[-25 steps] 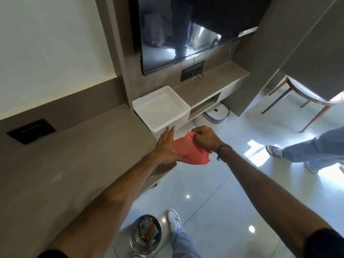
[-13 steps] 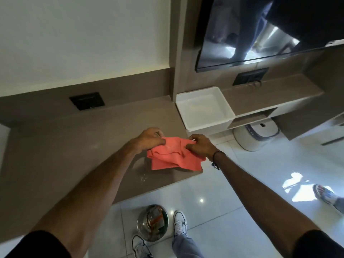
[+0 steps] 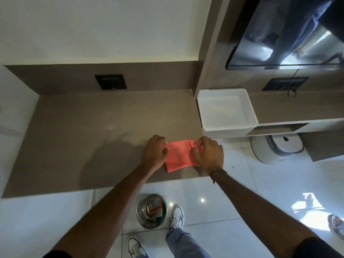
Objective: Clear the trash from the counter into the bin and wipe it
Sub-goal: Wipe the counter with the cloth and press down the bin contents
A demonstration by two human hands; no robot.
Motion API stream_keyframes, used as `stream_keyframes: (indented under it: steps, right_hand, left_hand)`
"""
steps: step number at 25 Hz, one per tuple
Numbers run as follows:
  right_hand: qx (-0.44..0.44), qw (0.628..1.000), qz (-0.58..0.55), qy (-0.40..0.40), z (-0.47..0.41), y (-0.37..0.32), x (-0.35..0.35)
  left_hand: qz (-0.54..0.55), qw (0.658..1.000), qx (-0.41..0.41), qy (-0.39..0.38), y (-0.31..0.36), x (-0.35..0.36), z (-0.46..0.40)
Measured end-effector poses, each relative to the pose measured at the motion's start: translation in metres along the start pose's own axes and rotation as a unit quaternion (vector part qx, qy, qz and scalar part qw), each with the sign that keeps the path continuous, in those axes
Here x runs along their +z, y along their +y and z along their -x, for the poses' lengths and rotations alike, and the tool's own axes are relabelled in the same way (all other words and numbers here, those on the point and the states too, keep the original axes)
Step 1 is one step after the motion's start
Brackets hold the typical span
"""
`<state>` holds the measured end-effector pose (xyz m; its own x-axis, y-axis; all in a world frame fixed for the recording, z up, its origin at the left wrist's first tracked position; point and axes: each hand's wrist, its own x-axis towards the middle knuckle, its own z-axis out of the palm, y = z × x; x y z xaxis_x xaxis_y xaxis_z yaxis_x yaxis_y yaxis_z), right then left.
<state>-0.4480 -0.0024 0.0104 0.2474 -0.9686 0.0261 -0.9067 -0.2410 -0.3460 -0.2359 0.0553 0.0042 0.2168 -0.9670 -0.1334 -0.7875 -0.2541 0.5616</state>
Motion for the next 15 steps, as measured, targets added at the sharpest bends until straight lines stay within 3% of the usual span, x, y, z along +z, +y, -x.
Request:
stream_keyframes:
  steps: [3,6,10,15]
  right_hand:
    - [-0.041,0.997,-0.061,0.005,0.054,-0.022,0.017]
    - [-0.069,0.994,-0.088,0.005,0.114,-0.041,0.046]
    - [-0.046,0.995,-0.076,-0.056,0.177,-0.059,0.082]
    - [0.059,0.975,-0.074,-0.203,0.211,-0.067,0.122]
  left_hand:
    - [0.028,0.995,0.099,0.015,-0.006,0.002,0.057]
    - [0.002,0.992,0.130,-0.004,-0.035,0.008,0.116]
    - [-0.002,0.997,0.073,-0.040,-0.084,0.012,0.181]
    - [0.029,0.994,-0.027,-0.102,-0.140,0.035,0.215]
